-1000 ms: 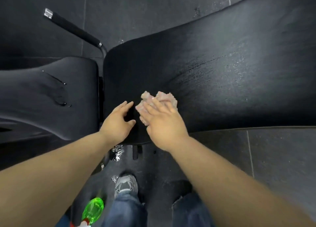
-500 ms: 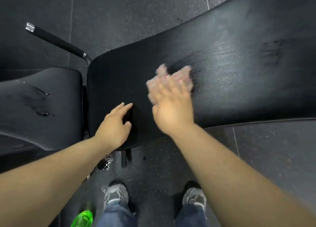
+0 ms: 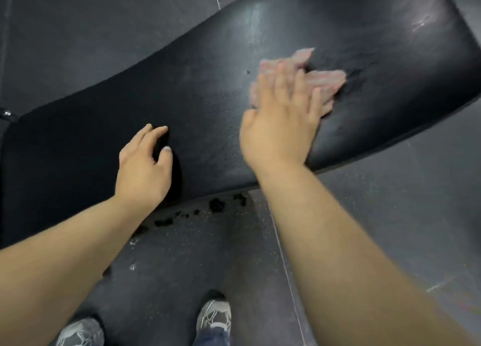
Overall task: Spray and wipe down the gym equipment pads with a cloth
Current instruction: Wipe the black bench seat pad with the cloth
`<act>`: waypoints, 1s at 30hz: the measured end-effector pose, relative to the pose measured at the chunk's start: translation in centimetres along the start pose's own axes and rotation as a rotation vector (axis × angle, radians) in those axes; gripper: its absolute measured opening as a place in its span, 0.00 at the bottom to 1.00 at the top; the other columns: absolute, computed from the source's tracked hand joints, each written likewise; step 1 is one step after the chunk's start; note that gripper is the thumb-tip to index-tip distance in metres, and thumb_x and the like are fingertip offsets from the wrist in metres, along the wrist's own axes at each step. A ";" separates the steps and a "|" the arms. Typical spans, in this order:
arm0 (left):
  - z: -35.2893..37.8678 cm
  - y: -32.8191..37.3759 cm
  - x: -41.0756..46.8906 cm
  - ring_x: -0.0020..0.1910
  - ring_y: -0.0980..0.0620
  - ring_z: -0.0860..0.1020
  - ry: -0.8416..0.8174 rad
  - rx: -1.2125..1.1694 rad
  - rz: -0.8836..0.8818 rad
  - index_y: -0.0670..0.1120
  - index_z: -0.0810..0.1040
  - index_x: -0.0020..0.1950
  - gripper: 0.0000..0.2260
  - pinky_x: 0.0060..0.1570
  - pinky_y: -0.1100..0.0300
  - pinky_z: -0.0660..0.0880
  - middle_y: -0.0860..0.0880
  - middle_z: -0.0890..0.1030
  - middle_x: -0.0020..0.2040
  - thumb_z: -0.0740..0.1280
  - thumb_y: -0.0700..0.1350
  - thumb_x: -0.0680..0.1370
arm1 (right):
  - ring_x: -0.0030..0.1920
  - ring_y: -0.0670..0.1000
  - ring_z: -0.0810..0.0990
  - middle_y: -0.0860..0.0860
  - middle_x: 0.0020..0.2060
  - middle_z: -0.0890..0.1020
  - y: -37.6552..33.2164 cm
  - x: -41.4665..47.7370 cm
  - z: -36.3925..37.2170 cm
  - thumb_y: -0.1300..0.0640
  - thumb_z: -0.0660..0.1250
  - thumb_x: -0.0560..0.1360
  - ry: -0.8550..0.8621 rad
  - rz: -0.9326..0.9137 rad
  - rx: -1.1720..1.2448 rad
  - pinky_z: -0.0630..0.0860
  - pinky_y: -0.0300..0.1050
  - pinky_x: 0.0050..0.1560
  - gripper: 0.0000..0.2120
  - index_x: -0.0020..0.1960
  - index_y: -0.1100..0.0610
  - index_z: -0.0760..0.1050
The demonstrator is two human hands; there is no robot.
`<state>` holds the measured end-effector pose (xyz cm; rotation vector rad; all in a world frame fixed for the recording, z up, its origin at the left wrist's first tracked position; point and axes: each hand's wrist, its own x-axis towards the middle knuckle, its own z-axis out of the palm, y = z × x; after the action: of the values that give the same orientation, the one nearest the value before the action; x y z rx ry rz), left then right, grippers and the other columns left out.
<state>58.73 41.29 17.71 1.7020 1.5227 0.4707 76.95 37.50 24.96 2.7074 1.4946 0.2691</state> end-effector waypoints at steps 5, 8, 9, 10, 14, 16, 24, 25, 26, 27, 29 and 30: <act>-0.2 -2.5 -1.4 0.78 0.56 0.55 -0.053 0.096 0.080 0.57 0.62 0.77 0.22 0.70 0.61 0.53 0.60 0.57 0.78 0.59 0.47 0.83 | 0.73 0.54 0.66 0.49 0.70 0.74 2.1 -7.9 1.3 0.51 0.67 0.69 -0.204 -0.755 0.078 0.55 0.54 0.74 0.28 0.70 0.50 0.74; -1.1 -3.2 -1.8 0.78 0.57 0.53 -0.124 0.118 0.061 0.59 0.59 0.78 0.23 0.70 0.59 0.52 0.64 0.54 0.78 0.58 0.50 0.83 | 0.72 0.52 0.68 0.46 0.71 0.73 8.7 -3.3 -1.6 0.49 0.59 0.73 -0.122 -0.619 0.124 0.58 0.52 0.71 0.26 0.71 0.45 0.72; -1.0 -3.1 -1.8 0.78 0.57 0.52 -0.134 0.130 0.052 0.60 0.59 0.78 0.23 0.71 0.58 0.52 0.63 0.54 0.78 0.58 0.51 0.83 | 0.73 0.52 0.67 0.46 0.72 0.71 10.4 -0.9 -2.7 0.48 0.56 0.74 -0.057 -0.498 0.101 0.59 0.53 0.70 0.27 0.72 0.44 0.70; -0.8 -2.9 -1.9 0.78 0.55 0.51 -0.130 0.140 0.030 0.60 0.59 0.78 0.23 0.72 0.57 0.52 0.61 0.54 0.79 0.58 0.51 0.83 | 0.74 0.53 0.65 0.47 0.74 0.70 11.5 1.4 -3.9 0.48 0.55 0.75 -0.015 -0.367 0.070 0.59 0.54 0.71 0.27 0.74 0.44 0.68; -0.7 -3.7 -2.8 0.79 0.51 0.46 -0.014 0.065 -0.274 0.62 0.58 0.78 0.24 0.76 0.50 0.48 0.53 0.49 0.81 0.58 0.56 0.82 | 0.79 0.58 0.50 0.51 0.79 0.57 7.4 4.7 -4.0 0.49 0.53 0.79 0.010 0.078 0.055 0.45 0.61 0.76 0.28 0.79 0.48 0.58; -0.4 -5.1 -3.7 0.79 0.50 0.47 0.007 0.018 -0.333 0.60 0.57 0.78 0.24 0.76 0.50 0.49 0.54 0.49 0.81 0.58 0.56 0.82 | 0.79 0.57 0.47 0.51 0.80 0.54 1.8 3.2 -1.8 0.49 0.53 0.77 -0.007 0.072 0.076 0.40 0.60 0.75 0.30 0.79 0.50 0.56; -6.7 -21.3 -5.2 0.79 0.50 0.47 -0.093 0.119 -0.344 0.59 0.54 0.79 0.24 0.75 0.49 0.52 0.54 0.49 0.81 0.55 0.54 0.83 | 0.79 0.56 0.40 0.53 0.80 0.45 -22.3 -14.5 10.0 0.48 0.49 0.82 -0.370 -0.832 -0.006 0.30 0.59 0.69 0.30 0.81 0.54 0.44; -7.8 -23.4 -5.2 0.79 0.49 0.48 -0.113 0.132 -0.384 0.59 0.53 0.80 0.25 0.75 0.48 0.53 0.54 0.49 0.81 0.55 0.54 0.84 | 0.79 0.56 0.40 0.52 0.80 0.45 -23.6 -15.3 10.6 0.49 0.49 0.83 -0.379 -0.855 -0.012 0.30 0.58 0.69 0.29 0.80 0.54 0.45; -8.6 -25.1 -4.9 0.79 0.48 0.49 -0.128 0.142 -0.417 0.59 0.52 0.80 0.25 0.74 0.48 0.53 0.54 0.49 0.81 0.55 0.54 0.84 | 0.79 0.56 0.41 0.51 0.80 0.47 -24.4 -15.5 11.1 0.49 0.50 0.83 -0.398 -0.862 -0.018 0.30 0.58 0.70 0.29 0.80 0.53 0.46; -9.6 -27.0 -4.7 0.79 0.48 0.50 -0.142 0.141 -0.444 0.58 0.52 0.80 0.25 0.74 0.49 0.54 0.54 0.49 0.81 0.55 0.53 0.84 | 0.79 0.56 0.41 0.51 0.80 0.47 -25.6 -15.8 11.5 0.49 0.50 0.82 -0.422 -0.867 -0.012 0.32 0.58 0.72 0.29 0.80 0.53 0.46; -11.6 -30.8 -4.4 0.79 0.49 0.52 -0.165 0.101 -0.469 0.54 0.53 0.80 0.25 0.74 0.54 0.53 0.53 0.50 0.81 0.56 0.48 0.84 | 0.79 0.55 0.42 0.50 0.80 0.49 -28.5 -17.0 12.3 0.50 0.51 0.83 -0.464 -0.886 0.009 0.34 0.57 0.75 0.28 0.80 0.53 0.47; -12.3 -32.2 -4.4 0.79 0.51 0.52 -0.181 0.075 -0.460 0.52 0.53 0.80 0.25 0.74 0.58 0.51 0.53 0.51 0.81 0.56 0.45 0.84 | 0.79 0.55 0.42 0.50 0.80 0.50 -29.9 -17.6 12.8 0.50 0.51 0.83 -0.486 -0.904 0.016 0.35 0.57 0.75 0.28 0.80 0.53 0.48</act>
<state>27.68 39.87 2.18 1.3452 1.7434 0.0196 44.90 39.37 6.59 1.6349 2.2660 -0.3964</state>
